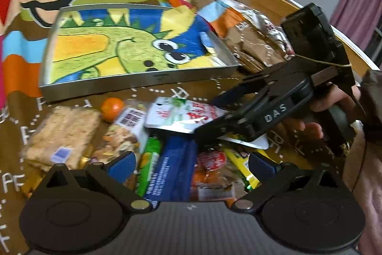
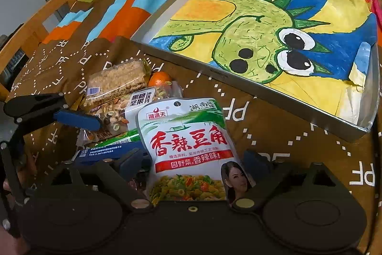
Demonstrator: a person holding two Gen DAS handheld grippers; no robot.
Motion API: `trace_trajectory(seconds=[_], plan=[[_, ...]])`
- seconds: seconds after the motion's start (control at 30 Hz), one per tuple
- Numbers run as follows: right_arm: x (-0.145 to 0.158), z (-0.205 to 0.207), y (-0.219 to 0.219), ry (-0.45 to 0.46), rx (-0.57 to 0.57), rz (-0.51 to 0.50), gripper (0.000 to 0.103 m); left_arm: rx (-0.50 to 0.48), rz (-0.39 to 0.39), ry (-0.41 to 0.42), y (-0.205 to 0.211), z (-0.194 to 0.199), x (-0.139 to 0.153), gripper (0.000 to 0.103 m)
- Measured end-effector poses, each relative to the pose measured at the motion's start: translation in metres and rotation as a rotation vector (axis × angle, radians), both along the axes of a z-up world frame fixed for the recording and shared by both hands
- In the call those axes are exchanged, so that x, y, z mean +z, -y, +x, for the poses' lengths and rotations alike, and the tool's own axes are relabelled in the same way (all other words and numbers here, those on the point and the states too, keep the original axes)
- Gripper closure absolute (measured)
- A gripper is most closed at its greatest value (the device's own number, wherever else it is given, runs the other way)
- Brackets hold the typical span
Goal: Organize snacks
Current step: 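Grasp the blue box with the left tool while the right tool holds the bean bag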
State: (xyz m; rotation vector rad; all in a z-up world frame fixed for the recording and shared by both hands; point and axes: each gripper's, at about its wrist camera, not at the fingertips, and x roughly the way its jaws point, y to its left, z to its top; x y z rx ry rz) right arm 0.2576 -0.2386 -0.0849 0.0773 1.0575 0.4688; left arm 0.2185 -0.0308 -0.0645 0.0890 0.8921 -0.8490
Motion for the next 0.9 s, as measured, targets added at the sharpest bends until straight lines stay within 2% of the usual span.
trace_trajectory(seconds=[0.13,0.33,0.43,0.6,0.73,0.9], plan=[[0.001,0.002,0.003,-0.021,-0.044,0.015,0.019,-0.023,-0.001,-0.033,0.006,0.002,-0.004,0.001],[0.002,-0.001,0.001,-0.014,-0.033,-0.007,0.022,-0.009,-0.033,-0.088,0.009,0.014,-0.009,0.004],[0.001,0.0,0.004,-0.027,-0.044,0.008,0.021,0.001,-0.037,-0.135,0.007,0.022,-0.014,0.009],[0.0,0.001,0.005,-0.03,-0.05,0.013,0.02,0.015,-0.042,-0.153,0.002,0.03,-0.015,0.019],[0.001,0.001,0.006,-0.033,-0.056,0.018,0.02,0.011,-0.036,-0.198,-0.001,0.034,-0.014,0.03],[0.001,0.001,0.006,-0.035,-0.056,0.016,0.02,0.013,0.003,-0.273,-0.003,0.036,-0.019,0.035]])
